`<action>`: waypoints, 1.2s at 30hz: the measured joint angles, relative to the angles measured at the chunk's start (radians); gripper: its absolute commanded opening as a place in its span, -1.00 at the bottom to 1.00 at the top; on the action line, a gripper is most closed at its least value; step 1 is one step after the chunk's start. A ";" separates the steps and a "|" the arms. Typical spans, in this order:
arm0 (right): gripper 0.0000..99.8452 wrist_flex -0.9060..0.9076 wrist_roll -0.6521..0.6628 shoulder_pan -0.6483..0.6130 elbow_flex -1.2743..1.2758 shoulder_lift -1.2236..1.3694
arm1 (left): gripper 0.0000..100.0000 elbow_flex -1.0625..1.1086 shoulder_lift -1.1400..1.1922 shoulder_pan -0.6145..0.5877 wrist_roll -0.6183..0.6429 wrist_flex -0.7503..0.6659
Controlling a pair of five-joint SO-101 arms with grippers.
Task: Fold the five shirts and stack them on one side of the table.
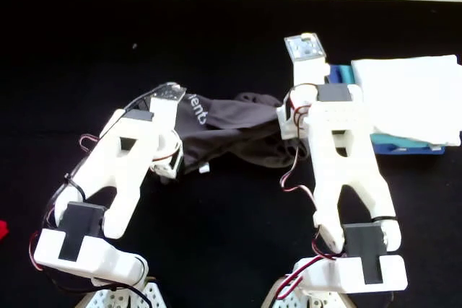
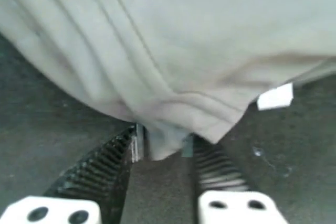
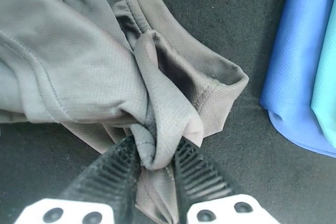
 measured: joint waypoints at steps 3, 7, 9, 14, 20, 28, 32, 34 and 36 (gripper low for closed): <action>-0.99 0.000 0.000 0.000 0.000 0.000 | -0.98 -0.021 0.000 0.000 0.000 0.000; -0.99 0.018 0.000 0.000 0.000 0.000 | -0.98 -0.112 0.000 0.000 0.000 0.091; -0.99 0.048 0.000 0.000 -0.003 -0.003 | -0.98 -0.181 0.000 0.000 0.000 0.176; -0.99 0.110 0.000 0.000 -0.078 -0.106 | -0.98 -0.431 0.000 0.000 -0.003 0.445; -0.99 0.118 0.000 0.000 -0.160 -0.275 | -0.98 -0.821 0.000 0.000 -0.003 0.752; -0.99 0.120 0.000 0.000 -0.161 -0.442 | -0.98 -0.964 -0.247 -0.068 -0.003 0.795; -0.99 0.120 0.000 0.000 -0.161 -0.470 | -0.98 -0.896 -0.422 -0.075 -0.035 0.796; -0.98 0.120 0.000 0.000 -0.158 -0.453 | -0.98 -0.829 -0.473 -0.075 -0.057 0.796; -0.89 0.097 0.000 0.000 -0.123 -0.402 | -0.98 -0.752 -0.488 -0.075 -0.063 0.798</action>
